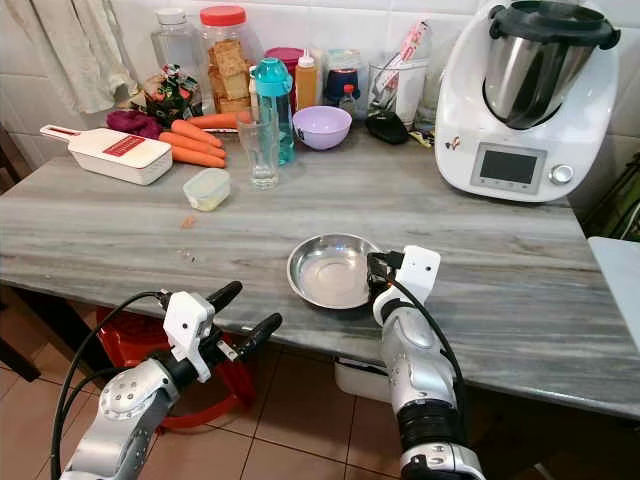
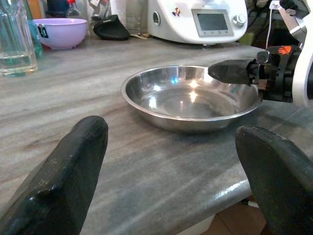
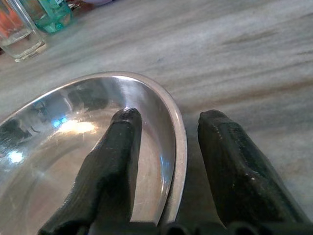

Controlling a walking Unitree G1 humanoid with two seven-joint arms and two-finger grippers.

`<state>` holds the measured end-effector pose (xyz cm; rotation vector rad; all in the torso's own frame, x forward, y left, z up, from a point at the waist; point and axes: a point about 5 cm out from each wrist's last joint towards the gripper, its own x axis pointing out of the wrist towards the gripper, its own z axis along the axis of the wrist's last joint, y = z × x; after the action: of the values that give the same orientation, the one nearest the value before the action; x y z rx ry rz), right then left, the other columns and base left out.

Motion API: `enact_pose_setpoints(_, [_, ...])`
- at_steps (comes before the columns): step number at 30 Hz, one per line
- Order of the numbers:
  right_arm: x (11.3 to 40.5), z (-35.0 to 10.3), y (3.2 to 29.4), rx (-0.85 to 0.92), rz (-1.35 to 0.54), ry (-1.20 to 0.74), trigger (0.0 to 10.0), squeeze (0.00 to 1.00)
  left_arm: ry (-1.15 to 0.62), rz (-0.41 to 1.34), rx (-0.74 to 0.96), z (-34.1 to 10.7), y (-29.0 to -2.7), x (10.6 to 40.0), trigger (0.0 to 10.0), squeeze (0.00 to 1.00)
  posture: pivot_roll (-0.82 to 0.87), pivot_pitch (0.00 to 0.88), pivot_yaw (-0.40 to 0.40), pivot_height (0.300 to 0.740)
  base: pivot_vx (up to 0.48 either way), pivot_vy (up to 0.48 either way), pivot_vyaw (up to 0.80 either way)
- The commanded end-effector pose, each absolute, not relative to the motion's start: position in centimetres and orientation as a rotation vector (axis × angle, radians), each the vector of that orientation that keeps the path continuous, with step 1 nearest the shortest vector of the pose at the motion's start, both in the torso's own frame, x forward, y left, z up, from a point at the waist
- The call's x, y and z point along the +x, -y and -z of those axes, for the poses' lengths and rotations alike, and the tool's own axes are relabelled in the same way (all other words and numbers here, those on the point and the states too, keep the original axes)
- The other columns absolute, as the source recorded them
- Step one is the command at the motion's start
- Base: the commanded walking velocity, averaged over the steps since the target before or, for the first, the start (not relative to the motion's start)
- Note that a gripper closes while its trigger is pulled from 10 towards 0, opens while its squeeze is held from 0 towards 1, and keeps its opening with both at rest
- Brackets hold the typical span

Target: Setting the table

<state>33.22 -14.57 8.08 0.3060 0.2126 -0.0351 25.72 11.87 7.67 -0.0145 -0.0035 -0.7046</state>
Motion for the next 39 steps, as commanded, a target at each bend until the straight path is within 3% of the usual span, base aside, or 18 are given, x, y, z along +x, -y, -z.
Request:
enact_pose_setpoints(1, [33.6, -8.6, 14.6, 0.302, 0.027, -0.191, 10.0, 1.0, 0.005, 0.71, -0.003, -7.9, -11.7, 25.9, 10.0, 0.0, -0.01, 0.0, 0.003, 0.74, 0.0, 0.0, 0.0])
enact_pose_setpoints(34, [33.0, -11.0, 16.4, 0.325, 0.093, -0.095, 10.0, 1.0, 0.01, 0.702, -0.001, -8.1, -12.0, 26.1, 10.0, 0.0, 0.01, 0.0, 0.007, 0.74, 0.0, 0.0, 0.0])
enact_pose_setpoints(35, [33.2, -11.8, 16.4, 0.318, 0.095, -0.079, 10.0, 0.93, 0.011, 0.7, 0.0, -8.1, -12.0, 26.1, 10.0, 0.0, 0.01, 0.0, 0.009, 0.74, 0.0, 0.0, 0.0])
enact_pose_setpoints(36, [33.5, -13.1, 16.2, 0.302, 0.089, -0.051, 10.0, 0.56, 0.012, 0.698, 0.001, -8.1, -12.1, 26.1, 10.0, 0.0, 0.01, 0.0, 0.013, 0.74, 0.0, 0.0, 0.0])
enact_pose_setpoints(37, [33.6, -13.9, 16.2, 0.281, 0.083, -0.032, 10.0, 0.0, 0.012, 0.696, 0.001, -8.1, -12.1, 26.1, 10.0, 0.0, 0.01, 0.0, 0.013, 0.74, 0.0, 0.0, 0.0])
enact_pose_setpoints(39, [33.7, -14.9, 16.1, 0.244, 0.073, -0.011, 10.0, 0.0, 0.012, 0.692, 0.002, -8.1, -12.2, 26.1, 10.0, 0.0, 0.0, 0.0, 0.015, 0.74, 0.0, 0.0, 0.0])
